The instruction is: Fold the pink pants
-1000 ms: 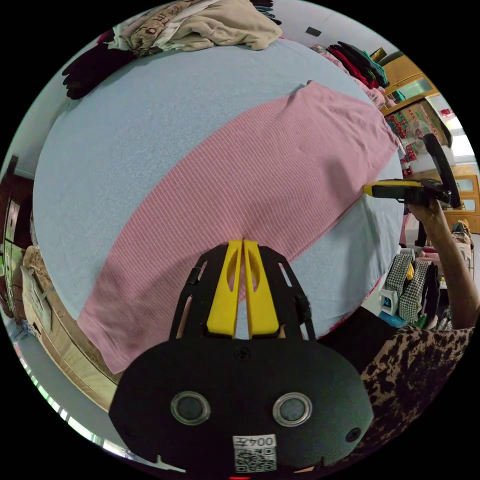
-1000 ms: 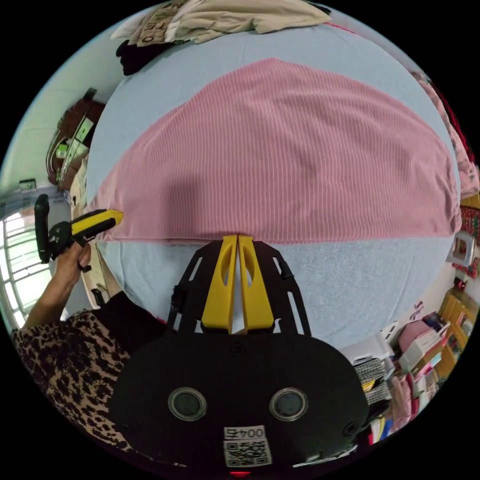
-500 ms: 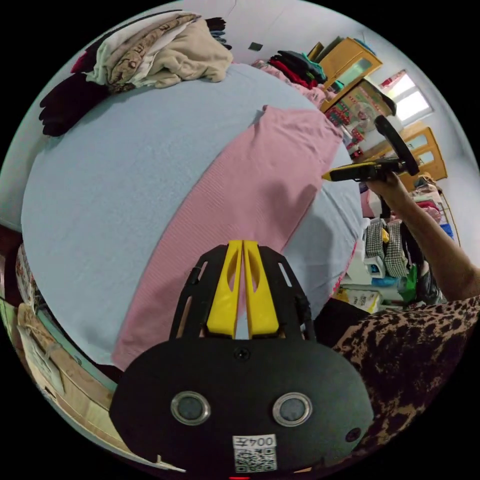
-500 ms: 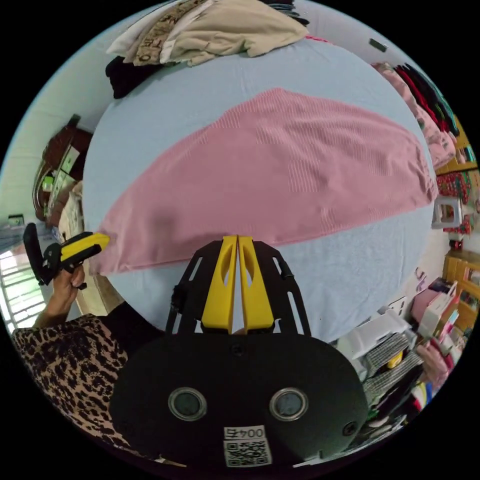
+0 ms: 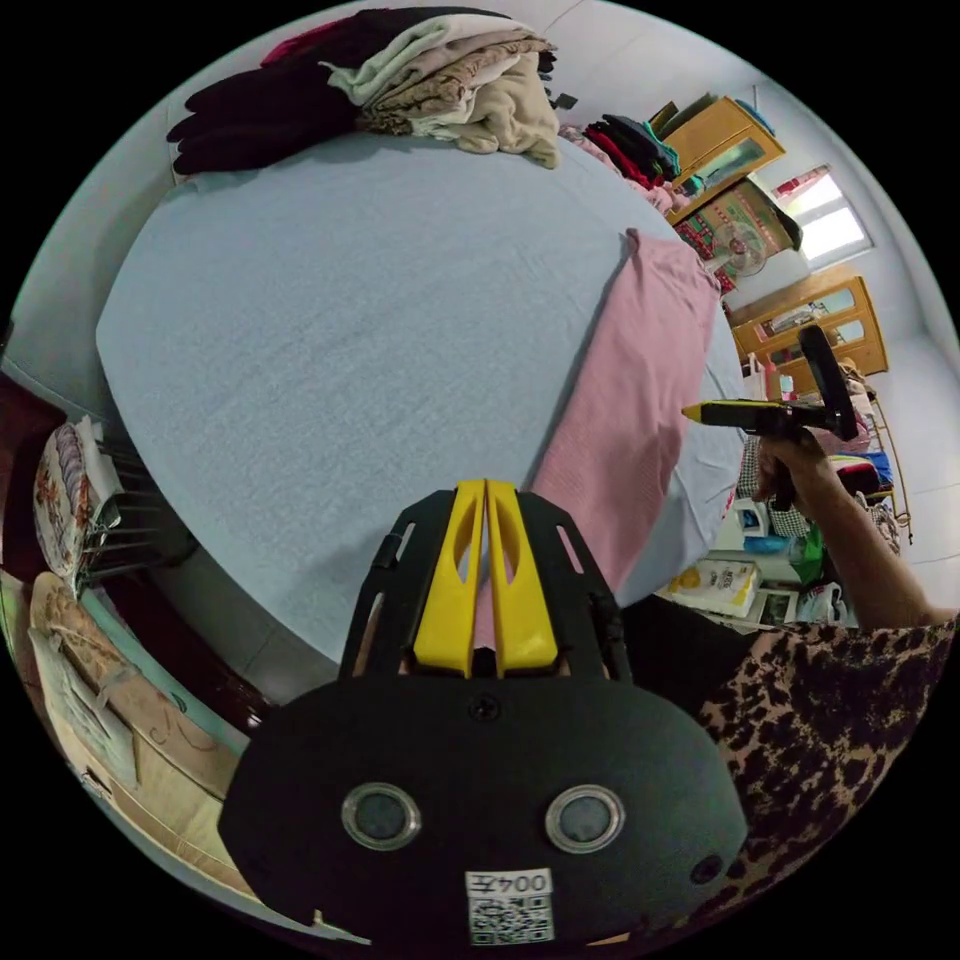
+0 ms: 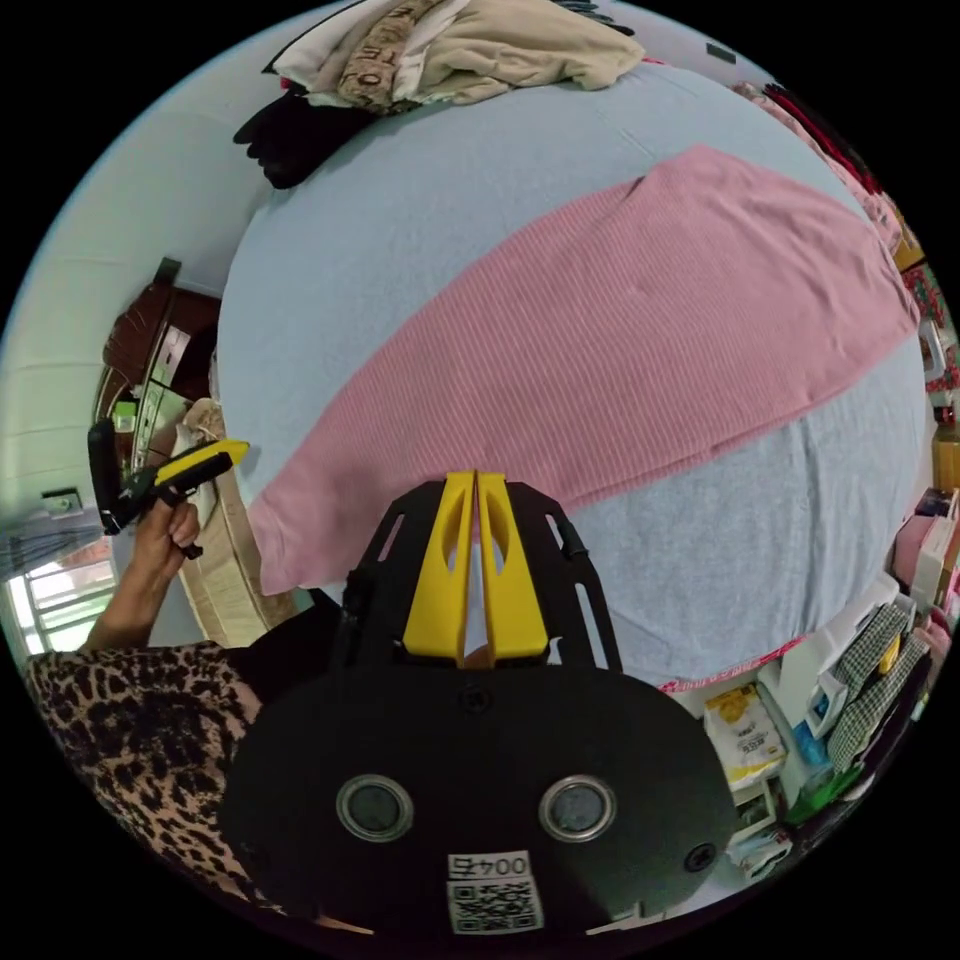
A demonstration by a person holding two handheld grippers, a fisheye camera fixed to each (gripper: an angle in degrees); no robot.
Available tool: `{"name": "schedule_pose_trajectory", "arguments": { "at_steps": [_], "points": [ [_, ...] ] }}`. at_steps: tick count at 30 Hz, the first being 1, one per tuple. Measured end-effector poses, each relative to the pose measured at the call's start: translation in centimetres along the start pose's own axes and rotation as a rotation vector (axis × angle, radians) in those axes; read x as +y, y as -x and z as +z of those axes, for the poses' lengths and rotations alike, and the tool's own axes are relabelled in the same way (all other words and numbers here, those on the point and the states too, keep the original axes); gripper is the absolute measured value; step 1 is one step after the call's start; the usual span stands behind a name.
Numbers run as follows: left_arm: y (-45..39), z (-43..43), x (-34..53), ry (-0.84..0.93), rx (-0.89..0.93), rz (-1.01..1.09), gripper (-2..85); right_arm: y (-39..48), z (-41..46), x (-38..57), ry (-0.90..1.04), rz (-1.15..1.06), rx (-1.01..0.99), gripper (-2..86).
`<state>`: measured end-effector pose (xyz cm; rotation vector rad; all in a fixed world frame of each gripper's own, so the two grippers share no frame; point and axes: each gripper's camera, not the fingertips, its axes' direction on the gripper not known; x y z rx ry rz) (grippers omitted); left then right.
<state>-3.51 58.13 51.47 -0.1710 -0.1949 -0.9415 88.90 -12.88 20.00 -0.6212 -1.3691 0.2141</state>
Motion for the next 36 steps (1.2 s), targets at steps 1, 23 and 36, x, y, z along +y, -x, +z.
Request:
{"name": "schedule_pose_trajectory", "arguments": {
  "at_steps": [1, 23, 36],
  "points": [
    [0.5, -0.1, -0.1, 0.004, 0.001, 0.004, 0.1, 0.3, 0.8, 0.2, -0.015, 0.003, 0.040, -0.1],
    [4.3, -0.4, -5.7, 0.253, -0.102, 0.301, 0.1, -1.6, 18.0, 2.9, 0.025, 0.144, 0.121, -0.3],
    [8.9, -1.8, -7.4, 0.350, -0.014, 0.670, 0.1, 3.2, 28.5, 7.8, -0.140, 0.335, -0.220, -0.8]
  ]
}}
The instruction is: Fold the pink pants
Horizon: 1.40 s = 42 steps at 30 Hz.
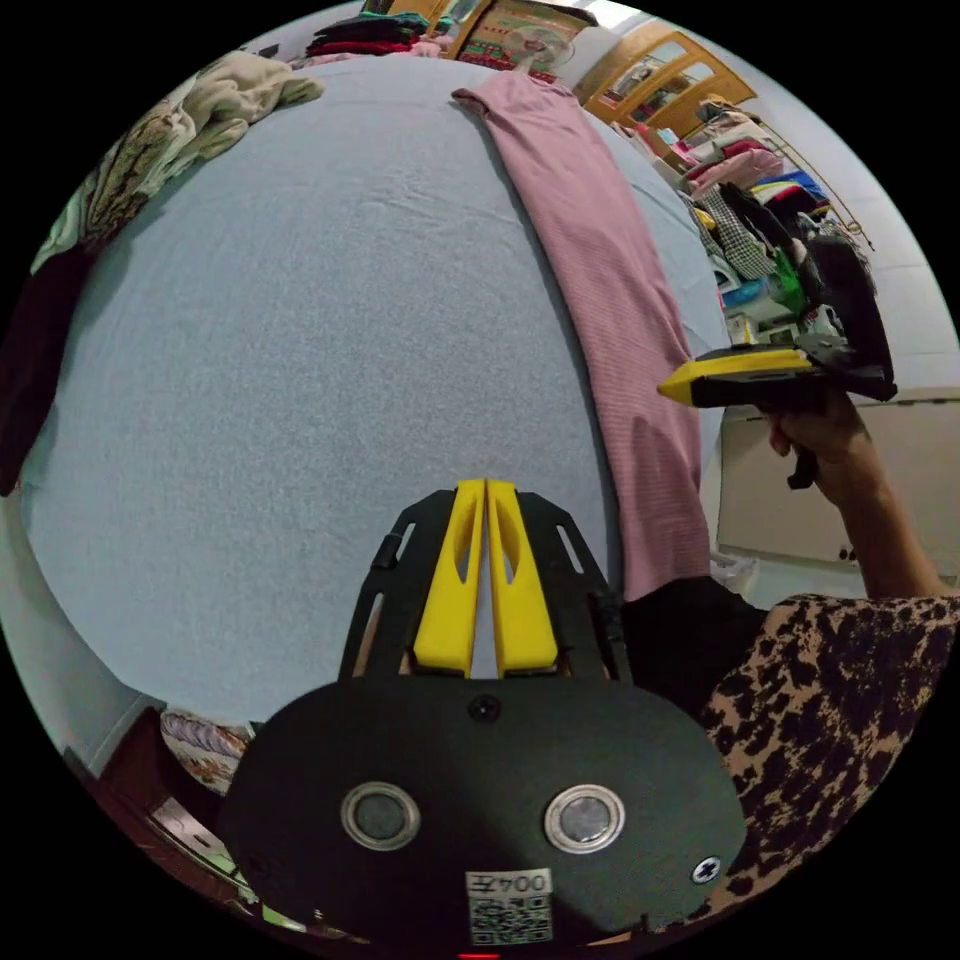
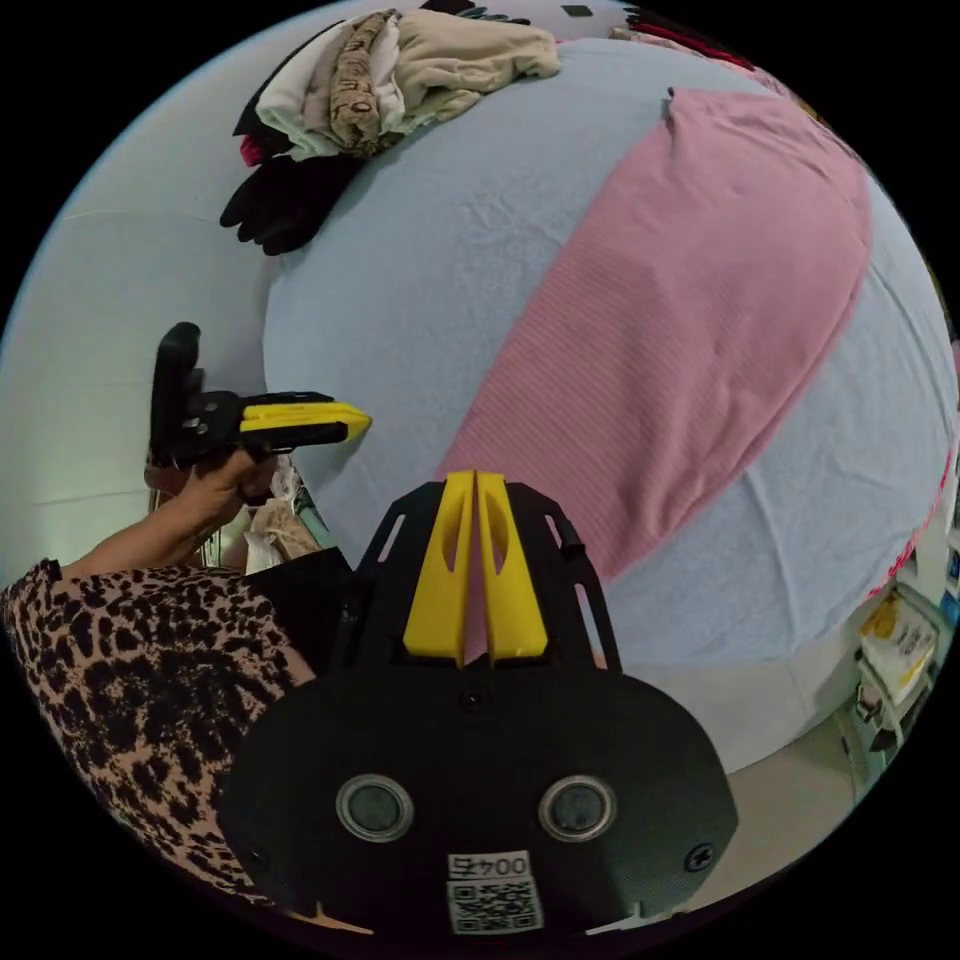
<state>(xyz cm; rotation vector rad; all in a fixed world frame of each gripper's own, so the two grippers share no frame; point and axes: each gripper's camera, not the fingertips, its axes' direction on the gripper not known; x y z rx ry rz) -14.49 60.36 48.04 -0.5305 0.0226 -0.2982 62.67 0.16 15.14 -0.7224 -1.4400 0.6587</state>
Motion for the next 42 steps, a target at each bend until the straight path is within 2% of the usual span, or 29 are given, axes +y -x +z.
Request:
{"name": "schedule_pose_trajectory", "arguments": {
  "at_steps": [5, 12, 17, 22, 24, 27, 29, 32, 35, 38, 42],
  "points": [
    [2.3, -0.2, 1.2, 0.008, 0.015, 0.072, 0.1, -1.9, 5.0, 1.3, 0.012, 0.203, 0.128, -0.8],
    [4.2, -0.4, 2.5, -0.015, 0.036, 0.106, 0.2, -3.6, 9.1, 1.9, 0.070, 0.228, 0.242, -0.7],
    [4.0, -0.5, 2.7, 0.011, -0.035, 0.199, 0.2, -6.0, 12.1, 3.4, 0.055, 0.200, 0.321, -0.7],
    [3.9, -0.4, 3.4, -0.010, -0.112, 0.304, 0.3, -9.3, 14.2, 5.2, 0.001, 0.230, 0.318, -0.6],
    [4.2, -0.4, 3.5, -0.007, -0.122, 0.315, 0.4, -11.1, 14.8, 6.4, -0.033, 0.208, 0.274, -0.5],
    [5.5, -0.4, 3.3, 0.013, -0.087, 0.297, 0.7, -15.3, 14.2, 9.6, -0.160, 0.260, 0.094, -0.1],
    [6.5, -0.5, 2.9, 0.043, 0.097, 0.334, 1.3, -18.9, 13.1, 13.5, -0.333, 0.280, -0.052, 1.4],
    [7.1, -0.4, 2.8, 0.043, 0.329, 0.352, 3.0, -24.0, 13.8, 18.2, -0.451, 0.368, -0.225, 6.8],
    [7.5, 0.8, 2.3, 0.055, 0.492, 0.330, 5.4, -28.4, 16.0, 22.1, -0.546, 0.458, -0.361, 8.1],
    [7.6, 2.4, 1.7, 0.108, 0.533, 0.318, 7.0, -31.8, 18.4, 24.3, -0.607, 0.514, -0.478, 8.5],
    [8.5, 4.3, 1.1, 0.154, 0.564, 0.260, 7.2, -34.0, 20.3, 25.0, -0.569, 0.500, -0.475, 8.3]
  ]
}}
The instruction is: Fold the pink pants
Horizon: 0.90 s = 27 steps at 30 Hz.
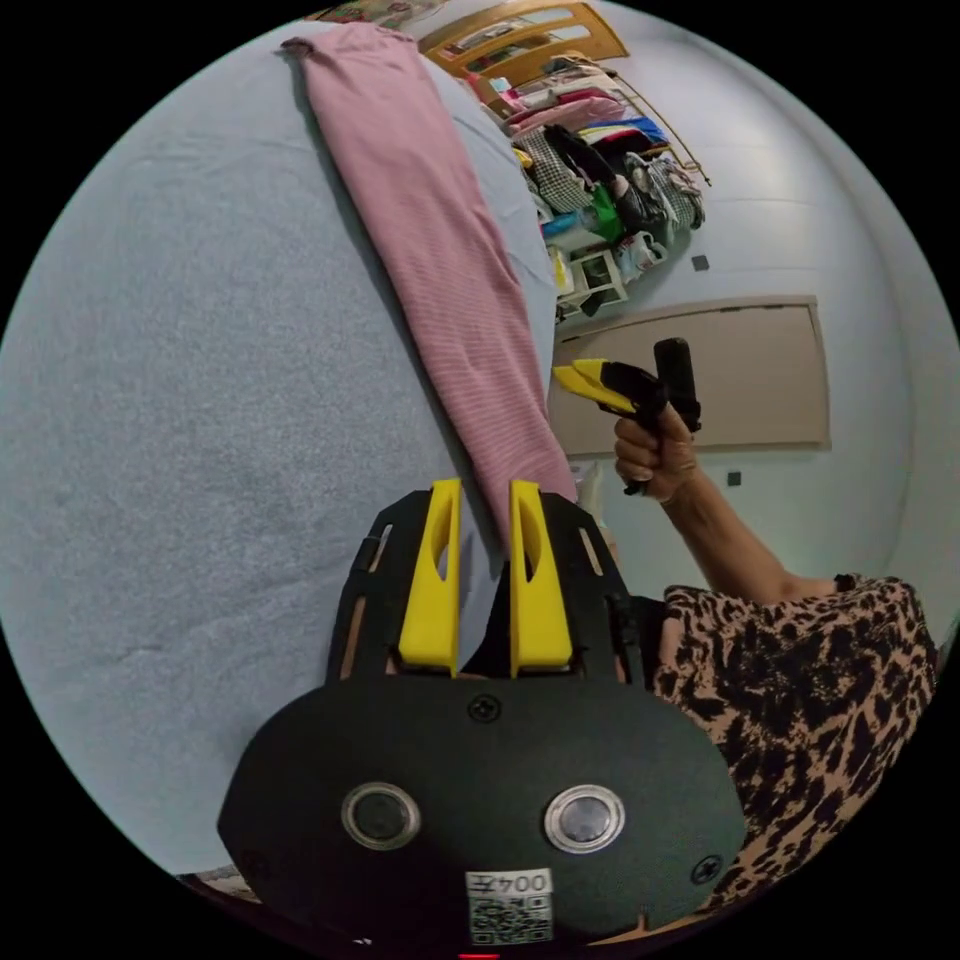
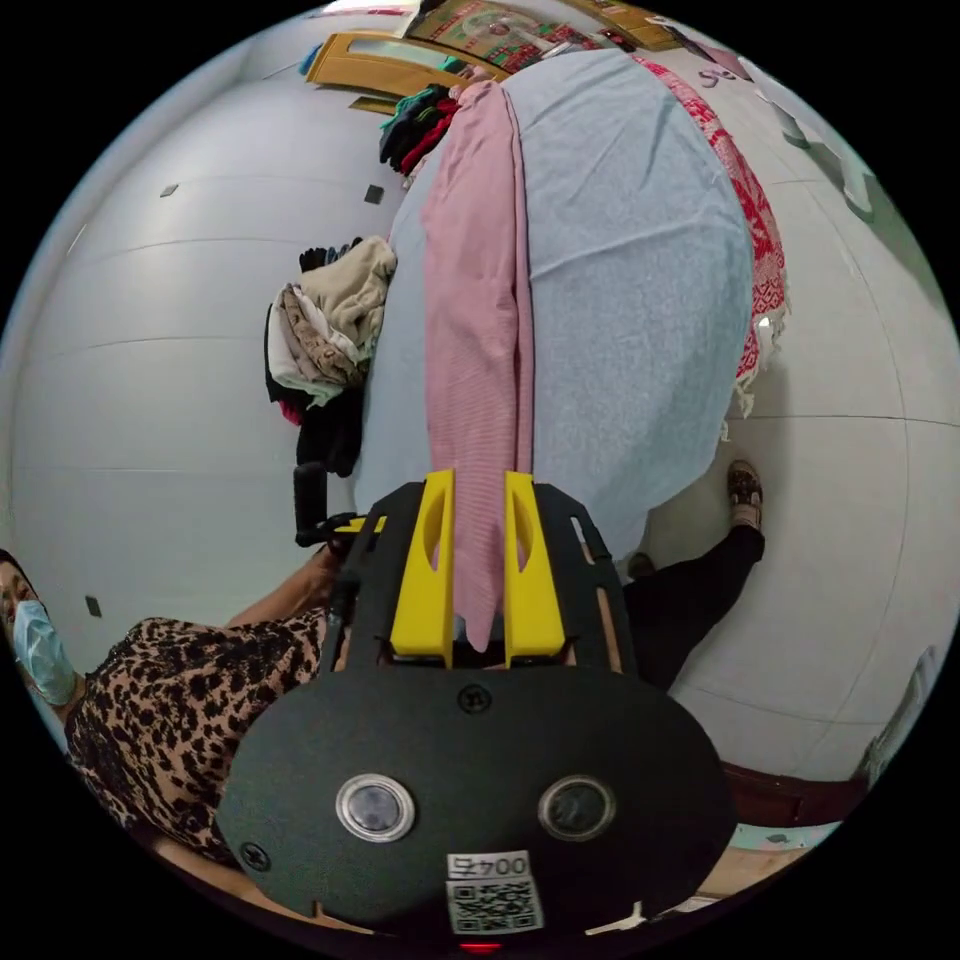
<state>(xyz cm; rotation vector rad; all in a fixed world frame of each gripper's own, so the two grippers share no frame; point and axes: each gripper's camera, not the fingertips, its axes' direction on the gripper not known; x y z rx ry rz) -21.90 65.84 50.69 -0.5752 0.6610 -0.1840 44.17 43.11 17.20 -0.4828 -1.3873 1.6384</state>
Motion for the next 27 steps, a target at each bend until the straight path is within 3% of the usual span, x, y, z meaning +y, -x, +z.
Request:
{"name": "schedule_pose_trajectory", "arguments": {
  "at_steps": [10, 13, 20, 27],
  "points": [
    [2.6, 0.8, 0.1, 0.016, 0.023, -0.023, 6.2, -7.4, 0.7, 2.2, 0.087, 0.064, 0.049, 6.0],
    [2.8, 1.4, -0.2, 0.045, -0.018, -0.007, 5.1, -9.0, 0.9, 1.7, 0.095, 0.044, 0.163, 3.5],
    [4.3, 1.9, -0.3, 0.053, -0.003, -0.021, 4.3, -14.3, -1.2, 1.2, -0.034, -0.014, -0.017, 6.3],
    [6.2, 2.4, -0.1, 0.033, 0.062, -0.059, 6.2, -18.5, -2.2, -3.7, -0.131, -0.021, -0.033, 9.6]
  ]
}}
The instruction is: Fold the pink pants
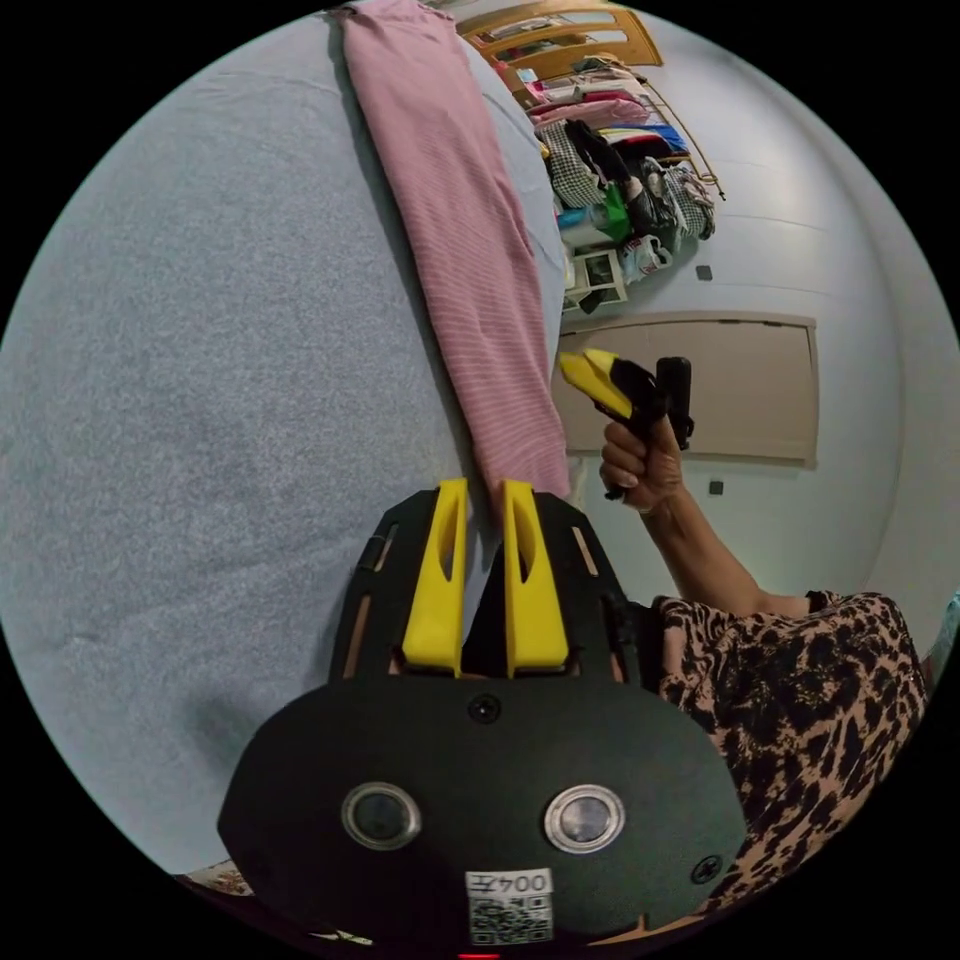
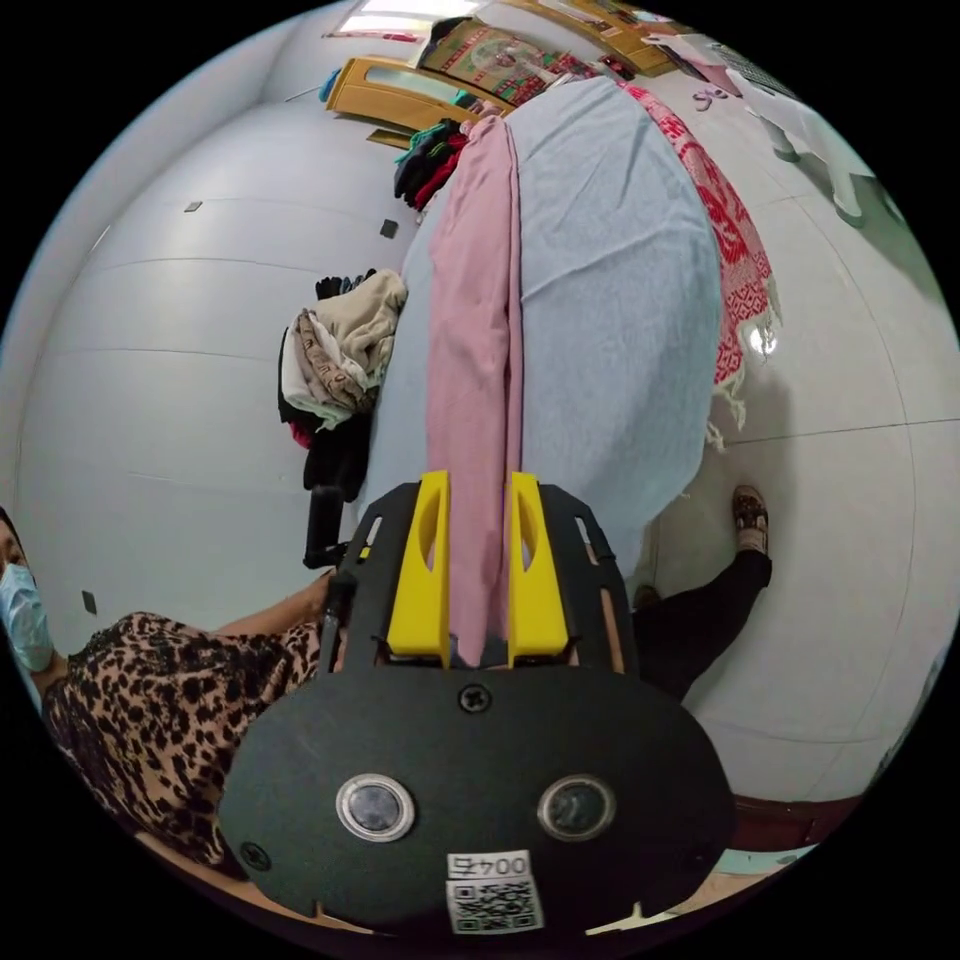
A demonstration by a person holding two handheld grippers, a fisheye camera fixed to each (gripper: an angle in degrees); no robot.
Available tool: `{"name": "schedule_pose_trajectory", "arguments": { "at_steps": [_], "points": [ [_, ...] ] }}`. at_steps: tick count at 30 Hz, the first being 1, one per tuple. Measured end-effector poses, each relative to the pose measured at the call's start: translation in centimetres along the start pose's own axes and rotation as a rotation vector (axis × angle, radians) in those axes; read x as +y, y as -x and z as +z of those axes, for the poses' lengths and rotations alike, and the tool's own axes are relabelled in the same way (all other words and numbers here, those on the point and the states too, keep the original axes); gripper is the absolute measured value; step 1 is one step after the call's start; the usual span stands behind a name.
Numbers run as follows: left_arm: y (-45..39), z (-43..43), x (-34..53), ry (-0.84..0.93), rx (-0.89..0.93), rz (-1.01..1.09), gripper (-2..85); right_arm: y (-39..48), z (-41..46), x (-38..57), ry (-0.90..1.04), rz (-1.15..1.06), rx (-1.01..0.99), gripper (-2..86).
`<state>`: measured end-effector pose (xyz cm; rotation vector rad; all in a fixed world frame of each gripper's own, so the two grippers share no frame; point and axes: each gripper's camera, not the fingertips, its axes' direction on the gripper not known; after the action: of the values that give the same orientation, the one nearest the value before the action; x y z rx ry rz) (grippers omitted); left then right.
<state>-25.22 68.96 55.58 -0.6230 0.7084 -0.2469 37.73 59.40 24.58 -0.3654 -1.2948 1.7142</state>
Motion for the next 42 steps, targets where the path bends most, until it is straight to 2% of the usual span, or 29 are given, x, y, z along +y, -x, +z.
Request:
{"name": "schedule_pose_trajectory", "arguments": {
  "at_steps": [6, 11, 17, 22, 32, 36, 42],
  "points": [
    [1.8, 0.2, -0.3, -0.014, 0.063, -0.036, 6.7, -3.8, 1.0, -1.9, 0.070, 0.046, -0.019, 8.6],
    [3.1, 0.5, -0.7, -0.026, 0.099, -0.058, 6.8, -7.0, 1.3, -1.2, 0.145, 0.058, -0.139, 7.9],
    [4.3, 0.7, -1.1, -0.036, 0.128, -0.072, 6.5, -10.1, 1.1, -0.2, 0.136, 0.081, -0.274, 7.6],
    [5.0, 0.9, -1.4, -0.039, 0.137, -0.076, 5.8, -11.1, 0.2, -0.4, 0.102, 0.042, -0.130, 6.8],
    [6.0, 1.1, -2.2, -0.028, 0.145, -0.074, 5.8, -13.9, 0.9, -1.4, 0.171, 0.053, -0.216, 7.0],
    [6.3, 1.1, -2.3, -0.029, 0.150, -0.073, 5.9, -14.8, 0.8, -0.7, 0.140, 0.071, -0.268, 7.1],
    [6.9, 0.8, -2.4, -0.030, 0.160, -0.072, 5.9, -15.2, 0.1, -0.4, 0.122, 0.049, -0.154, 7.3]
  ]
}}
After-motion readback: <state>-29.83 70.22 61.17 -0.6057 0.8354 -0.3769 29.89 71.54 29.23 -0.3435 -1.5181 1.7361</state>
